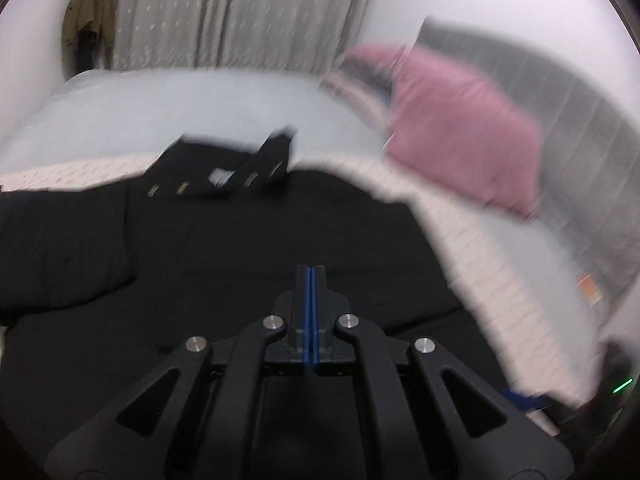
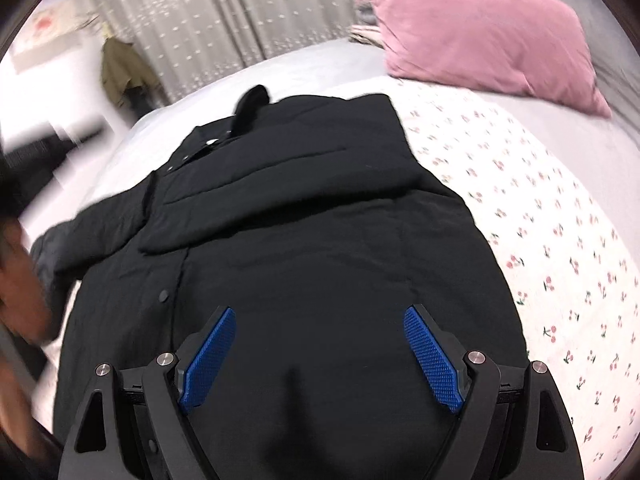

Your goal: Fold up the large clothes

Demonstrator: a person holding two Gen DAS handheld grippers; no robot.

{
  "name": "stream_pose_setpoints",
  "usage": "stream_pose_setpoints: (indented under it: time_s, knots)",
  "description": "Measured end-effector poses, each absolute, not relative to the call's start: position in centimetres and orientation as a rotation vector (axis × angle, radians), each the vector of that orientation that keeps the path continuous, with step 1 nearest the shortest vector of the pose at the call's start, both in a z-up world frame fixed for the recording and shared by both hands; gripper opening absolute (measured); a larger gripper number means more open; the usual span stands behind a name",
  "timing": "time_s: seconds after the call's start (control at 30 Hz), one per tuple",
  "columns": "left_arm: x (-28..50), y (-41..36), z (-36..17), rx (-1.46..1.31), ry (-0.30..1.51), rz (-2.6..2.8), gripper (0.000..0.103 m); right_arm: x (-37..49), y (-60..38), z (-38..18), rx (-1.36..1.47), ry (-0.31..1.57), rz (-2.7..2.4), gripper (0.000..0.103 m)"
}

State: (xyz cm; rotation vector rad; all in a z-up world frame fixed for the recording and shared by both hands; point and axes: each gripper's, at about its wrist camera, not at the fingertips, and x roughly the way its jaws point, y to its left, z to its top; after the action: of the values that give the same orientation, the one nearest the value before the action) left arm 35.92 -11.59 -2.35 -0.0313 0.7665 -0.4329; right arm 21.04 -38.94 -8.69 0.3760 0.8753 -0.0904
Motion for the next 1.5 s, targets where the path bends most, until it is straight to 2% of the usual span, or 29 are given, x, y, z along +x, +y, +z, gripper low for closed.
stream_pose_setpoints:
  time_s: [0.07, 0.13, 0.2, 0.37, 0.6, 0.67, 0.7, 0.73, 0.83, 1.0, 1.1, 1.2, 1.27, 1.37, 1.5]
  knots:
    - [37.3, -10.4, -3.2, 0.065, 0.779, -0.319, 0.022, 21.1, -39.6, -8.9, 0.416, 0.900, -0.063, 0.087]
    - [38.1, -8.2, -3.2, 0.154, 0.733, -0.214, 0.068, 21.1, -39.9, -8.8, 0.436, 0.908, -0.047, 0.087]
    - [39.4, -6.4, -3.2, 0.219, 0.699, -0.159, 0.080, 20.9, -40.0, -8.7, 0.443, 0.905, -0.050, 0.087]
    - [43.9, -4.1, -5.5, 0.226, 0.786, -0.128, 0.080, 21.1, -39.3, -8.7, 0.429, 0.913, -0.046, 0.087]
    - [47.1, -5.2, -12.3, 0.369, 0.906, 0.063, 0.078, 21.7, -39.4, -9.5, 0.424, 0.938, -0.059, 0.087]
    - [47.5, -3.7, -12.5, 0.268, 0.912, 0.062, 0.060, 21.7, -39.3, -9.7, 0.421, 0.942, -0.053, 0.087]
    - [47.6, -3.2, -12.3, 0.231, 0.921, 0.064, 0.024, 21.8, -39.2, -9.7, 0.419, 0.943, -0.050, 0.087]
    - [47.6, -2.7, -12.0, 0.219, 0.926, 0.093, 0.019, 21.8, -39.2, -9.7, 0.420, 0.944, -0.047, 0.087]
    - [47.2, -0.9, -9.5, 0.129, 0.894, 0.076, 0.016, 21.8, -39.4, -9.7, 0.435, 0.942, -0.036, 0.087]
    - [43.6, 1.4, -1.4, -0.124, 0.733, -0.053, 0.016, 21.6, -39.7, -9.2, 0.451, 0.923, -0.034, 0.087]
    - [39.8, -0.1, 4.1, -0.234, 0.608, -0.224, 0.016, 21.6, -39.9, -9.2, 0.458, 0.920, -0.036, 0.087]
    - [37.1, -3.0, 7.0, -0.303, 0.550, -0.389, 0.016, 21.6, -40.3, -9.3, 0.470, 0.918, -0.051, 0.087]
    - [36.0, -5.7, 6.9, -0.322, 0.568, -0.471, 0.016, 21.7, -40.7, -9.3, 0.480, 0.916, -0.061, 0.087]
    - [35.2, -9.8, 3.8, -0.355, 0.628, -0.542, 0.017, 21.5, -41.6, -9.4, 0.500, 0.914, -0.085, 0.087]
    - [37.5, -15.0, -4.3, -0.304, 0.798, -0.517, 0.025, 21.6, -42.7, -9.6, 0.529, 0.909, -0.115, 0.087]
